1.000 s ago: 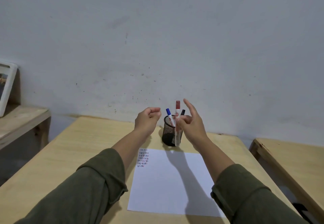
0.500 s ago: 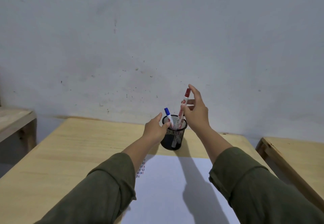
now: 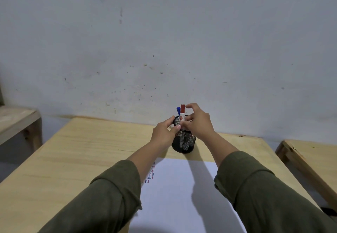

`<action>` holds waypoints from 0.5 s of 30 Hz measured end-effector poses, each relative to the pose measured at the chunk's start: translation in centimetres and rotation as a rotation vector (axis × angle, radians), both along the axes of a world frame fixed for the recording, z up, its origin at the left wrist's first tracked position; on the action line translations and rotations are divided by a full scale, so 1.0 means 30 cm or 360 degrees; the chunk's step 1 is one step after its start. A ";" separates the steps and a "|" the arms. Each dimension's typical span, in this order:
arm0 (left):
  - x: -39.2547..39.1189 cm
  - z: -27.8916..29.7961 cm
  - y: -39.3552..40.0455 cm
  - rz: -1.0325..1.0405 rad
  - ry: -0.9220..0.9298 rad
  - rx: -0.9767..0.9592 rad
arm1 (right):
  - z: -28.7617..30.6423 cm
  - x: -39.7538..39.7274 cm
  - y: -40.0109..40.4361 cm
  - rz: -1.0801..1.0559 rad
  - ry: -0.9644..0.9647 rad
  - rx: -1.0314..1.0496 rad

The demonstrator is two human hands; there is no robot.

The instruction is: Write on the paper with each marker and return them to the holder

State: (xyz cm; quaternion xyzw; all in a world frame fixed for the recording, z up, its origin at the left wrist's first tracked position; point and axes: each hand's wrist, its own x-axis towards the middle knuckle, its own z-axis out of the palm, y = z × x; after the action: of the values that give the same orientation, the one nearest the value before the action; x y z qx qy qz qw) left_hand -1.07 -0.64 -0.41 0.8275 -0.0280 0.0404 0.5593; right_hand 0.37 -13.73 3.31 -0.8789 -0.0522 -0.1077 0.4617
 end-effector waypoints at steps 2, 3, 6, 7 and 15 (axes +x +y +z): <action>0.003 -0.003 0.000 0.0002 -0.0003 -0.0019 | 0.000 0.006 0.001 0.0000 0.0015 -0.0092; 0.002 -0.002 0.001 0.0000 0.0003 -0.0028 | -0.001 0.007 0.002 -0.0001 0.0012 -0.0155; 0.004 -0.004 0.001 -0.0005 -0.0008 -0.0046 | -0.006 0.012 0.009 -0.0027 0.0005 -0.0269; 0.003 -0.004 0.000 -0.0007 -0.0015 -0.0044 | -0.007 0.012 0.010 -0.0038 0.0014 -0.0281; -0.004 0.001 -0.001 -0.0010 -0.0040 -0.0031 | 0.004 0.009 0.014 -0.0058 0.0018 -0.0336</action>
State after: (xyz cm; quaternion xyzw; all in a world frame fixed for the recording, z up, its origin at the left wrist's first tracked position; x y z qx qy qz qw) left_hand -1.19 -0.68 -0.37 0.8214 -0.0372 0.0493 0.5671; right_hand 0.64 -13.31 3.42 -0.9240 -0.0446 -0.1050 0.3649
